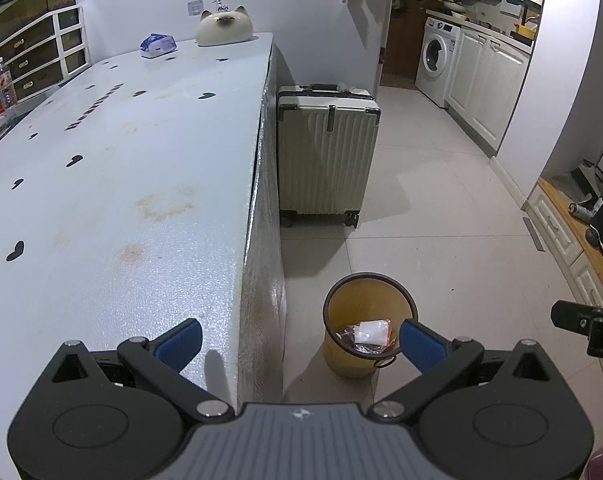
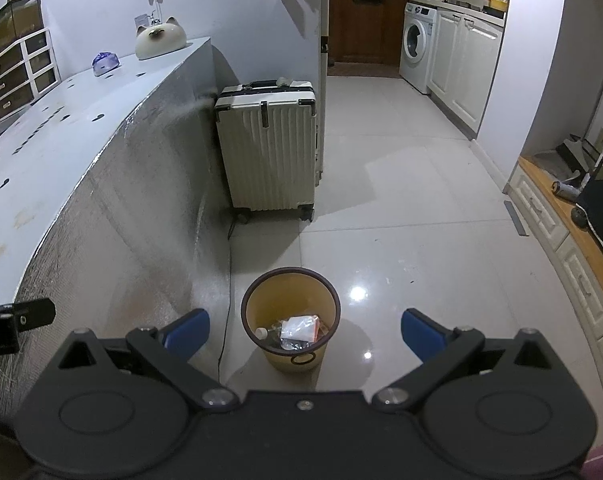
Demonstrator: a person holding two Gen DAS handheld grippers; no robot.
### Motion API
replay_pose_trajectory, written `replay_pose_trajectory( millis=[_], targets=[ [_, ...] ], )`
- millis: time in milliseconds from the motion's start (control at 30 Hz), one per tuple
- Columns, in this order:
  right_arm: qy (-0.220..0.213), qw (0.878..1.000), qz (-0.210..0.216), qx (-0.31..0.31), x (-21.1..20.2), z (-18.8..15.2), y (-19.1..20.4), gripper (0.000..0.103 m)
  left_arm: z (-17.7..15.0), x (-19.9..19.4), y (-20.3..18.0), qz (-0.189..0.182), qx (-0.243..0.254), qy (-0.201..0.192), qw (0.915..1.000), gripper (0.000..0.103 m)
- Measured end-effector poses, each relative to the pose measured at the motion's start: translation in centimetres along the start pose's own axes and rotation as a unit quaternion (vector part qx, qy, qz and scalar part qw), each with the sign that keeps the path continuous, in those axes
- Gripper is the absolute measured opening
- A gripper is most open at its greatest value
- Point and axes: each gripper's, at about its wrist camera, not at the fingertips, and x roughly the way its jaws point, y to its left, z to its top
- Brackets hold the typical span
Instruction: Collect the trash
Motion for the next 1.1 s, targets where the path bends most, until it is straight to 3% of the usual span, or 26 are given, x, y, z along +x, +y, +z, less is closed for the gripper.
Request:
replay_pose_trajectory(
  millis=[1100],
  targets=[
    [0.005,1.000,-0.001,0.001,0.25,-0.31,-0.19,0.103,0.23,0.20,-0.42,0.000,0.002,0.002,1.0000,0.103]
  ],
)
